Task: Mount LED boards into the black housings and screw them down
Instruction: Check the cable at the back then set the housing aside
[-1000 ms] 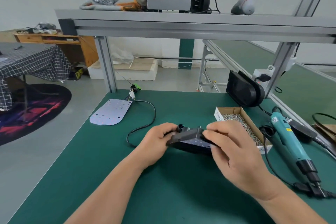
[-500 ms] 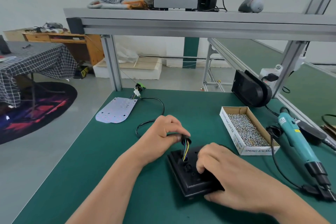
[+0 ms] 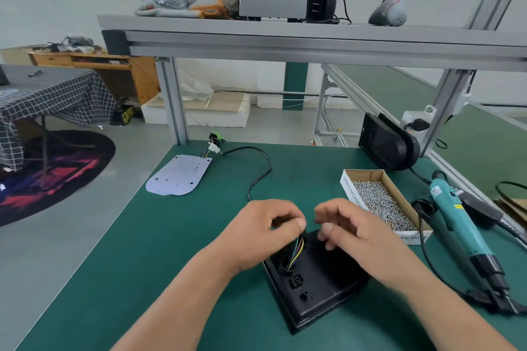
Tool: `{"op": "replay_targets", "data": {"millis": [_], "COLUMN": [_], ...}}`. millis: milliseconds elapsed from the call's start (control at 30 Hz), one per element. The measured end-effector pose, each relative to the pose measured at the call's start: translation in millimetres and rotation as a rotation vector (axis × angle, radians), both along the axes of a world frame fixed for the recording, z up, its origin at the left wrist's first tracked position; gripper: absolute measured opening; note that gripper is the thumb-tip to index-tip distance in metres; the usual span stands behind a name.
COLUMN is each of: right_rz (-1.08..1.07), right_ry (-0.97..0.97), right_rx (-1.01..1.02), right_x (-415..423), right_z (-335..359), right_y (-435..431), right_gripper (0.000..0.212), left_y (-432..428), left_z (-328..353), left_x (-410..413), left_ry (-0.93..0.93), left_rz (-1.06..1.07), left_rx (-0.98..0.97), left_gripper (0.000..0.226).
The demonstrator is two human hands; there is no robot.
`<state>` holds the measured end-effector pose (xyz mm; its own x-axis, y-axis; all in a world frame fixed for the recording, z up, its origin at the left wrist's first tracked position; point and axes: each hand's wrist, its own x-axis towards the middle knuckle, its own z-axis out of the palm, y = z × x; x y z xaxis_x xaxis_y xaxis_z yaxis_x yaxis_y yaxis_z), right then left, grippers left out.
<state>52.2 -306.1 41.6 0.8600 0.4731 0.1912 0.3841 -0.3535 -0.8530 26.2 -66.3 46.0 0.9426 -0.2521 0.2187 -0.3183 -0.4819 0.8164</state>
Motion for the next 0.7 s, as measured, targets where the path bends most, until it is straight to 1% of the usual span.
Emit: {"op": "replay_targets", "data": {"millis": [67,133,200,233,333,400,467,500,533,600,633,667,700], "right_rz": [-0.055,-0.088,-0.067,-0.047,0.002,0.052,0.103,0.119,0.128,0.102,0.07,0.04,0.011], "right_ry": [-0.064,-0.151,-0.195,-0.226,-0.346,-0.372,-0.361,-0.349,-0.347,-0.354,-0.343,-0.315,-0.278], "right_rx": [-0.032,-0.124,-0.239,-0.333,-0.685,-0.792,-0.857,-0.888,-0.909,-0.913,-0.885,-0.825,-0.744], "right_x": [11,28,50,63,102,119,130,134,136,137,137,134,130], "right_z": [-2,2,9,11,10,2,-8,-13,-14,-12,-9,-7,-4], "right_y": [8,18,31,40,71,87,97,100,101,97,92,85,76], "right_gripper": [0.032,0.03,0.032,0.036,0.058,0.072,0.077,0.072,0.061,0.032,0.018,0.014,0.019], "left_y": [-4,-7,-9,-9,-10,-10,-11,-11,-11,-12,-12,-12,-13], "left_z": [0,0,-1,-1,1,2,2,2,2,1,0,-1,-1], "left_x": [-2,-4,-5,-5,-6,-6,-7,-7,-7,-6,-5,-5,-4], "left_ry": [0.002,0.006,0.021,0.029,0.041,0.045,0.054,0.062,0.068,0.095,0.117,0.141,0.16], "left_rz": [-0.028,-0.045,-0.048,-0.049,-0.062,-0.076,-0.09,-0.097,-0.102,-0.103,-0.103,-0.105,-0.11], "left_rx": [-0.005,0.003,-0.005,-0.01,-0.04,-0.063,-0.092,-0.114,-0.138,-0.195,-0.225,-0.25,-0.265], "left_gripper": [0.014,0.013,0.012,0.013,0.018,0.021,0.023,0.024,0.025,0.026,0.027,0.027,0.027]}}
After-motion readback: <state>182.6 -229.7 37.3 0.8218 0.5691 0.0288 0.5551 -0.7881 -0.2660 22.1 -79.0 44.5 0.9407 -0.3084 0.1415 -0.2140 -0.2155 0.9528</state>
